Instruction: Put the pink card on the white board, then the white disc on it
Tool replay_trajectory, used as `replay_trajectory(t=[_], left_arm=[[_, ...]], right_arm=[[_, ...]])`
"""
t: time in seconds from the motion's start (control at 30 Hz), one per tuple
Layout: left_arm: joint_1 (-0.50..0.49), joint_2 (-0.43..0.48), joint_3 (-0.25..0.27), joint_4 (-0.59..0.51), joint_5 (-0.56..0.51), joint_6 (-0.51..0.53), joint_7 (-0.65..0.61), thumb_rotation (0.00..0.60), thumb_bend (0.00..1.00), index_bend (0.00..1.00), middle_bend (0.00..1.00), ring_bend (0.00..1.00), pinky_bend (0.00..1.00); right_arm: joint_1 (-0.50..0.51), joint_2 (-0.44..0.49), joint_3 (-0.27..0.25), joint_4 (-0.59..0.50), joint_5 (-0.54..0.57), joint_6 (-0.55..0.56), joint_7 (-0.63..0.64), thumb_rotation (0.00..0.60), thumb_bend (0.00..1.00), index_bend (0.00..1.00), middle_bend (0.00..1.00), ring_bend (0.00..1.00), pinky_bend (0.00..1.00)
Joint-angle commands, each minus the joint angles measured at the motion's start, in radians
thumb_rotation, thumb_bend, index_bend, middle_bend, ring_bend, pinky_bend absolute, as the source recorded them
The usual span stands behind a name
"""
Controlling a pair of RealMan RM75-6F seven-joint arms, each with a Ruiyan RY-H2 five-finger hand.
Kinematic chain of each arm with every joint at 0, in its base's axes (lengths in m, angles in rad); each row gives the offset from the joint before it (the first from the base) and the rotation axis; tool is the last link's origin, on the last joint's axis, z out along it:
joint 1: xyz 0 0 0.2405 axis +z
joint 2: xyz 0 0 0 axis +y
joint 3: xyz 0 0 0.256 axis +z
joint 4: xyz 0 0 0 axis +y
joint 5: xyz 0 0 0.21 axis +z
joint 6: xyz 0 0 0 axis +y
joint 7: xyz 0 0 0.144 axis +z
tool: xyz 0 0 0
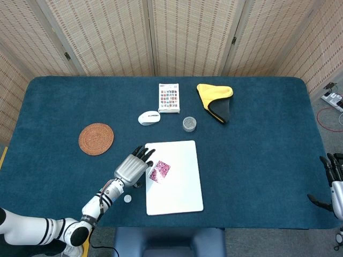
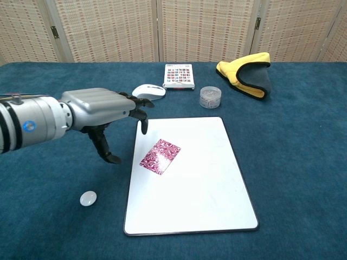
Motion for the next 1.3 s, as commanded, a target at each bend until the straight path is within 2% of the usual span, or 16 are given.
replay_trajectory(t=[0.03,0.27,0.57,0.77,1.3], left_arm=[[0.048,0.041,0.042,-0.023,0.085,0.032,-0.042,0.6,0.24,0.35,0.05,0.01,0.0],[0.114,0.083,0.111,-0.034,0.235,0.062,-0.081,0.6,0.25,0.37,0.07,0.03,0.0],[0.183,0.086,0.187,-0.008,0.402,0.077,-0.092,0.6,0.26,0.4,0.09,0.04,0.0],[0.217,0.063,0.2,0.01,0.44,0.07,-0.1,0.6,0.26,0.4,0.09,0.04,0.0],[0.264,0.008,0.156,0.078,0.437,0.02,-0.103,0.6,0.32,0.43,0.11,0.05,0.0]], right_arm=[[0.001,0.0,0.0,-0.003,-0.003,0.001,-0.003,0.6,0.04,0.03,0.05,0.13,0.0],[0.005,-0.001,-0.001,-0.013,-0.011,0.004,-0.016,0.6,0.04,0.04,0.05,0.13,0.0],[0.006,-0.003,-0.004,-0.025,-0.019,0.006,-0.03,0.6,0.04,0.05,0.05,0.13,0.0],[0.007,-0.001,-0.006,-0.035,-0.024,0.009,-0.038,0.6,0.04,0.05,0.05,0.13,0.0],[0.0,0.001,-0.01,-0.041,-0.022,0.016,-0.043,0.6,0.04,0.06,0.05,0.13,0.0]])
